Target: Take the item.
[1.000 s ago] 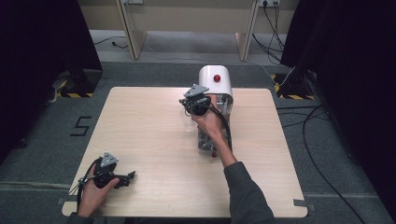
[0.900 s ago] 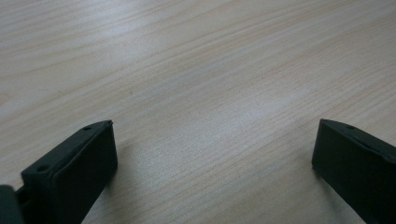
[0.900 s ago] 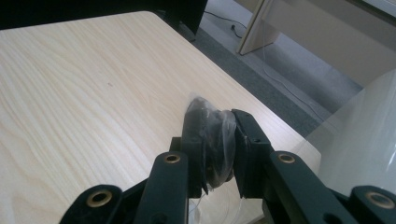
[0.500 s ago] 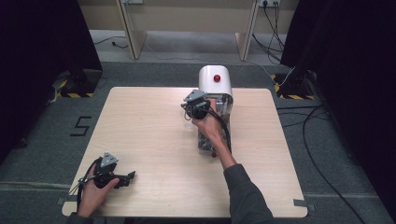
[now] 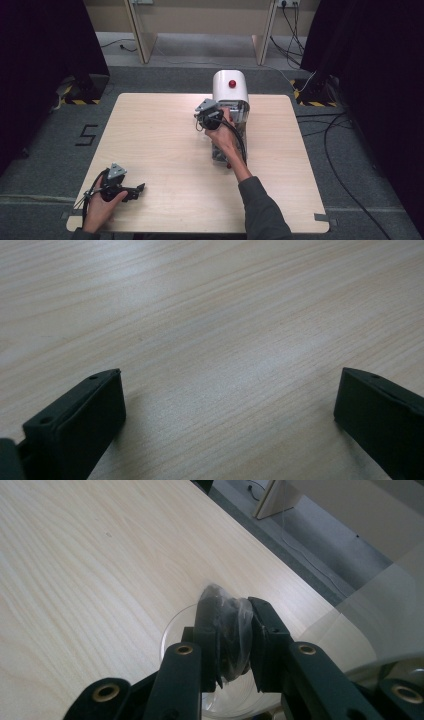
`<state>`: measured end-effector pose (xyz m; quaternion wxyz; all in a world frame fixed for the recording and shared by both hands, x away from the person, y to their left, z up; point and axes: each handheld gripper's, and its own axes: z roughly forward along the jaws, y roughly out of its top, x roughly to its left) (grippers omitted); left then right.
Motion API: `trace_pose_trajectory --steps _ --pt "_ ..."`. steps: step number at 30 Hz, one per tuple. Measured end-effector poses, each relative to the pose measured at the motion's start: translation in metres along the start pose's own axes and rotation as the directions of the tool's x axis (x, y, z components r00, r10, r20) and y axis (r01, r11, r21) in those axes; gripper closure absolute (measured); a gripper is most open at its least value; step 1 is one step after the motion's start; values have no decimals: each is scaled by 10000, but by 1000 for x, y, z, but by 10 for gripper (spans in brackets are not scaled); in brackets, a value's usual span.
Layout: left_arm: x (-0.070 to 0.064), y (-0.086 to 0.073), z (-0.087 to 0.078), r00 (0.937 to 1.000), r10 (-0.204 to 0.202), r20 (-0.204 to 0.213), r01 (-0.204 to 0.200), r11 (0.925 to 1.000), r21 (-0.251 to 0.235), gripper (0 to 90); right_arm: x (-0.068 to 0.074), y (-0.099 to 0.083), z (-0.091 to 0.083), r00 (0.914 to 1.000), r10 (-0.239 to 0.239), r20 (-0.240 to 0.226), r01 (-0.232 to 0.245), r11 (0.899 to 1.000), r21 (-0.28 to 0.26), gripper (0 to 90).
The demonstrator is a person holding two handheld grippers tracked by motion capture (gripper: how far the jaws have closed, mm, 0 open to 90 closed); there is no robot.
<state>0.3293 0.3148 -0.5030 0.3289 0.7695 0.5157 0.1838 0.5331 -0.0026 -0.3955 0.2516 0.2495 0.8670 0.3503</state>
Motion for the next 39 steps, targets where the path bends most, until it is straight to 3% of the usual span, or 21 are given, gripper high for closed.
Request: trace_pose_trajectory --steps 4,6,10,15,18,20,33,35,39 --pt "0 0 0 10000 -1 3 1 10000 0 0 4 -2 2 9999 99 74 -100 9999 105 766" --pt "0 0 0 10000 -2 1 2 10000 -2 0 4 -3 3 9998 -174 123 172 9997 154 766" --pt "0 0 0 10000 -2 2 2 10000 0 0 6 -4 5 9999 -18 138 15 9997 235 765" --pt "0 0 0 10000 0 2 0 10000 -1 0 7 -5 5 9995 -241 203 236 9994 256 763" --pt "0 0 0 10000 0 2 0 10000 1 0 8 -5 5 9998 -57 180 51 9995 316 760" --pt "0 0 0 10000 0 2 0 10000 -1 0 7 -5 6 9996 -218 152 214 9994 272 754" --pt "0 0 0 10000 -2 2 2 10000 0 0 8 -5 4 9997 -174 175 172 9998 117 701" --pt "0 0 0 10000 1 2 -1 10000 0 0 9 -4 3 9998 63 206 -66 9999 144 694" --pt "0 0 0 10000 -1 3 1 10000 -3 0 9 -2 1 9998 -122 175 122 9999 -9 679"
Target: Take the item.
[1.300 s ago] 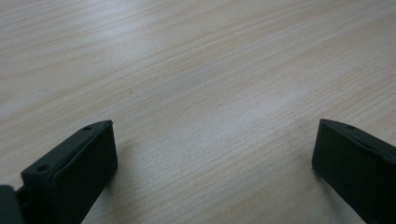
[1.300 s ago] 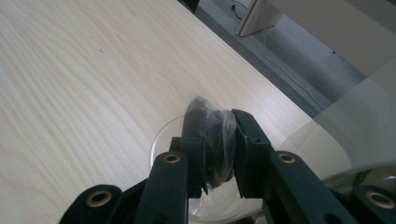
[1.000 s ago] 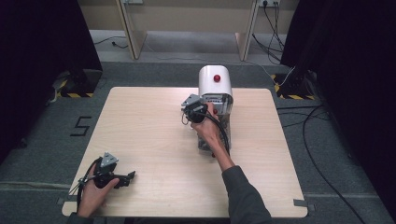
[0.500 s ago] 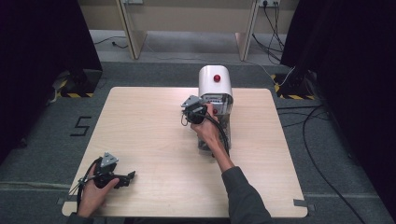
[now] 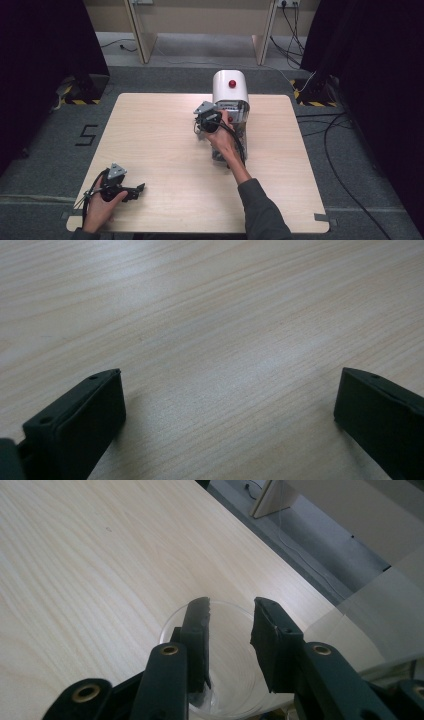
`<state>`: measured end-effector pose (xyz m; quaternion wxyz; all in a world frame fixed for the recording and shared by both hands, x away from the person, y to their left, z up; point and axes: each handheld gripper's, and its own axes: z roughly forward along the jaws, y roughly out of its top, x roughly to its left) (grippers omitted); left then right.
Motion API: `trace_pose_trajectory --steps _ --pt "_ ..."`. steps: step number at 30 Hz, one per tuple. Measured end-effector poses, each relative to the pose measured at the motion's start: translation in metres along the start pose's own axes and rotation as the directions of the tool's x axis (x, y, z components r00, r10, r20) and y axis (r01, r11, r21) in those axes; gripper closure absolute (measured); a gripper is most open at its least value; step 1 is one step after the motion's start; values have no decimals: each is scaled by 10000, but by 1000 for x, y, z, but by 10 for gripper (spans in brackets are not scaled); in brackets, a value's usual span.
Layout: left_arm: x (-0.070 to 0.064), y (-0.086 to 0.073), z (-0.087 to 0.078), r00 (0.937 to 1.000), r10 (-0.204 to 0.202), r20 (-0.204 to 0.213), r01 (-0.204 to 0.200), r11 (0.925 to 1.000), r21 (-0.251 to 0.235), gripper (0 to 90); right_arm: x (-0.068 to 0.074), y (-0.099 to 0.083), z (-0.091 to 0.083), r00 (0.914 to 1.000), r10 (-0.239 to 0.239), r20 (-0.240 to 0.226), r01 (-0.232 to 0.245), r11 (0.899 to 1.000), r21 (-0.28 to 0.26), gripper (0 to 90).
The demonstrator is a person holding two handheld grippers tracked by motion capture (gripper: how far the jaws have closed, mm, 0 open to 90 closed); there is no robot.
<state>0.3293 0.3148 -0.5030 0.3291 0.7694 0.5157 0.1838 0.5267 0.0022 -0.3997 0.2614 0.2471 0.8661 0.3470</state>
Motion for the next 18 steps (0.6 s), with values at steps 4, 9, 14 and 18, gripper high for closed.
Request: trace_pose_trajectory --steps 4,9,14,18 --pt "0 0 0 10000 1 -2 -1 10000 2 0 2 2 -3 9999 -69 -104 69 10000 -20 660" --pt "0 0 0 10000 4 -1 -4 10000 2 0 5 1 -6 9997 120 -223 -121 9999 -38 636" --pt "0 0 0 10000 4 0 -4 10000 4 0 5 -1 -9 9992 111 -381 -118 9998 -190 615" --pt "0 0 0 10000 1 0 -1 10000 3 0 5 -4 -12 9987 208 -473 -216 9996 -179 603"
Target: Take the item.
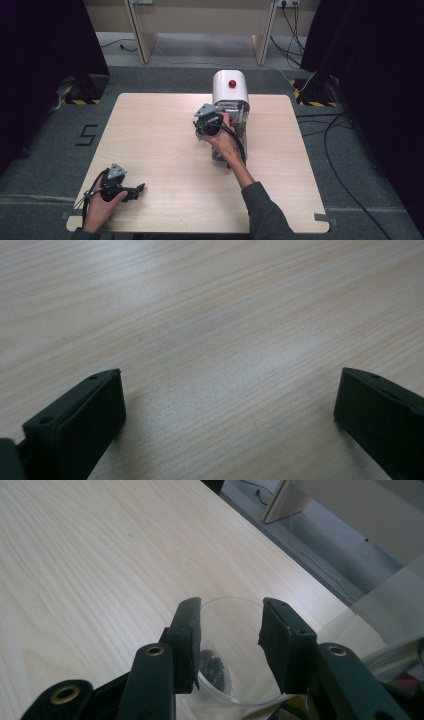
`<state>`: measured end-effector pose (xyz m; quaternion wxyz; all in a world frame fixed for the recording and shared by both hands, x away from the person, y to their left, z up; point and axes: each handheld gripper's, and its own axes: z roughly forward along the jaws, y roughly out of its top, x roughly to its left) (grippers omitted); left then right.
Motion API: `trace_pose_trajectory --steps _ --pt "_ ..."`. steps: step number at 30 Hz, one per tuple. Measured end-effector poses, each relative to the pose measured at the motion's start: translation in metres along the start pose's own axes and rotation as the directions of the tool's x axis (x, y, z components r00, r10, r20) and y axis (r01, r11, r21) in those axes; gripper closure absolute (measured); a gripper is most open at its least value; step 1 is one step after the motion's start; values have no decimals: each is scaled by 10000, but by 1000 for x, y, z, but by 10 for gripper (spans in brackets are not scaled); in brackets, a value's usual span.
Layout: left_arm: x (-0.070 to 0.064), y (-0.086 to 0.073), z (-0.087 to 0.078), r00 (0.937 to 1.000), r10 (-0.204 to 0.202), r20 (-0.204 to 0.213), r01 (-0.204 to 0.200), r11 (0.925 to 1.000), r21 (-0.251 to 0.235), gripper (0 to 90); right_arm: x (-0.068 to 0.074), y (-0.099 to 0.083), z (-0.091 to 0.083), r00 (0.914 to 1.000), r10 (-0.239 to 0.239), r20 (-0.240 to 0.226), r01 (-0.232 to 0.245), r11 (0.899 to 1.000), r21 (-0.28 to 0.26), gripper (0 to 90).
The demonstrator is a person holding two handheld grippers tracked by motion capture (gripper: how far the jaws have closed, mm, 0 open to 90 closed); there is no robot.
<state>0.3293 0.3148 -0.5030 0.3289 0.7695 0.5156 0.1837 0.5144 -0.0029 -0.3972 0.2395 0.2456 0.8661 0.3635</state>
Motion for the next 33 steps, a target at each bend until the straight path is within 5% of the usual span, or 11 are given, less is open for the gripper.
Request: trace_pose_trajectory --steps 17,33 --pt "0 0 0 10000 -5 1 5 10000 3 0 10 -7 -26 9970 247 -733 -282 9985 -478 495" --pt "0 0 0 10000 -18 2 18 10000 -4 0 17 -33 -50 9978 -53 -663 18 9986 -529 463"
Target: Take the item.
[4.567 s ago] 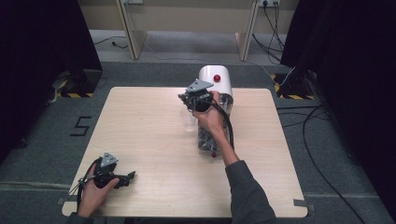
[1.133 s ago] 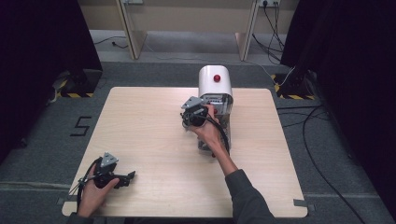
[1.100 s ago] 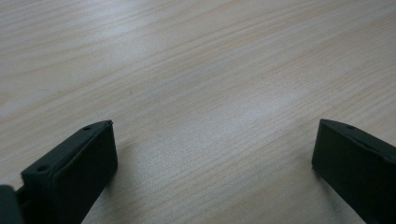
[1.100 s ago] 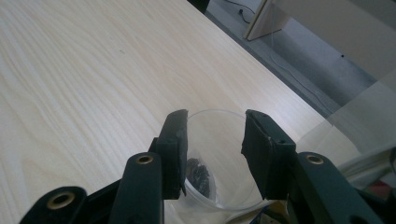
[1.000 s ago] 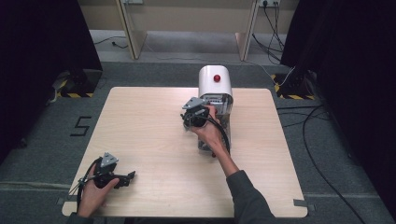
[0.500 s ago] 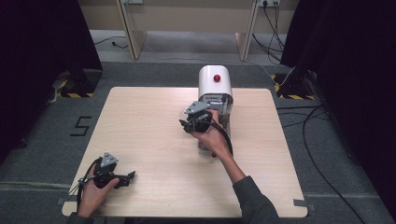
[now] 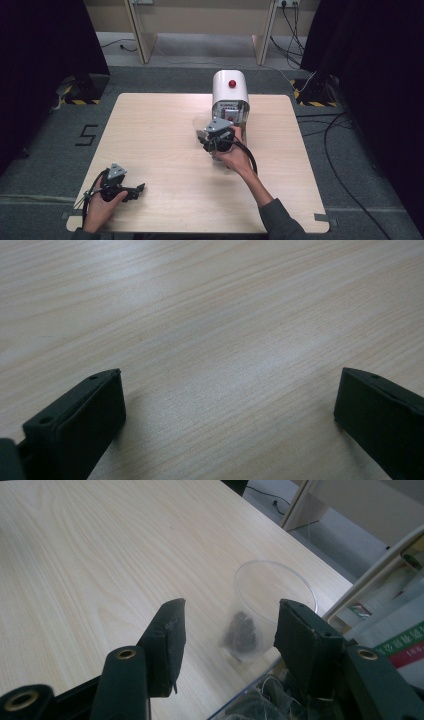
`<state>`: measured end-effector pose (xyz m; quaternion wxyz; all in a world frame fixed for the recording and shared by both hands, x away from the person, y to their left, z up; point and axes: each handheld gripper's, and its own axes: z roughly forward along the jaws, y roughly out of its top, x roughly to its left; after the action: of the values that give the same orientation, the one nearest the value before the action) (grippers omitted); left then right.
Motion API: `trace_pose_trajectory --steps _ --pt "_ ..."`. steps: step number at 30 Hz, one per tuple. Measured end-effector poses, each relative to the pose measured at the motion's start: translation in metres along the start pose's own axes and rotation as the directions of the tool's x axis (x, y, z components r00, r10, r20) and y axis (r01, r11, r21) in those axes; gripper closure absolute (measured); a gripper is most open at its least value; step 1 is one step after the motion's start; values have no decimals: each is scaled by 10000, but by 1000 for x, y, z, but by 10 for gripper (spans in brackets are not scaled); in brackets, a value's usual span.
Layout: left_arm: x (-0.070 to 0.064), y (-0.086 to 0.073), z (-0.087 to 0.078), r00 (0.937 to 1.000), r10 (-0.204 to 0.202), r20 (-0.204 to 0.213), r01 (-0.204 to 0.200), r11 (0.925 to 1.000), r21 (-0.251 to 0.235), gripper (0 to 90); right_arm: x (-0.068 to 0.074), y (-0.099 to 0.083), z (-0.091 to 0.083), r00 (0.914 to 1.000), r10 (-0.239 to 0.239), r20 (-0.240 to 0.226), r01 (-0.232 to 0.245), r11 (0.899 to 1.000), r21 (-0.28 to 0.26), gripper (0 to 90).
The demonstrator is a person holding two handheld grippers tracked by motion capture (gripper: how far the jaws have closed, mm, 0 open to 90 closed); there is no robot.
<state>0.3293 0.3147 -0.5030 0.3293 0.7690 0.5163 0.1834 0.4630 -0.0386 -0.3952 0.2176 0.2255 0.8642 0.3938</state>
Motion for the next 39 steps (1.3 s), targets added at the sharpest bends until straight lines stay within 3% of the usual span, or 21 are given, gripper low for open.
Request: trace_pose_trajectory --steps 7,8,16,26,39 --pt "0 0 0 10000 -1 0 1 10000 -1 0 1 -10 -4 10000 64 -21 -64 10000 15 456" --pt "0 0 0 10000 -1 -1 1 10000 0 0 2 -12 -5 9997 248 -10 -248 9997 61 455" --pt "0 0 0 10000 -1 -2 1 10000 -1 0 -2 -22 -16 9999 150 86 -148 9996 -222 446" --pt "0 0 0 10000 1 -2 -1 10000 0 0 -7 -42 -32 9981 593 150 -586 9973 -432 400" --pt "0 0 0 10000 -1 -1 1 10000 -1 0 -9 -55 -46 9970 724 272 -708 9960 -546 373"
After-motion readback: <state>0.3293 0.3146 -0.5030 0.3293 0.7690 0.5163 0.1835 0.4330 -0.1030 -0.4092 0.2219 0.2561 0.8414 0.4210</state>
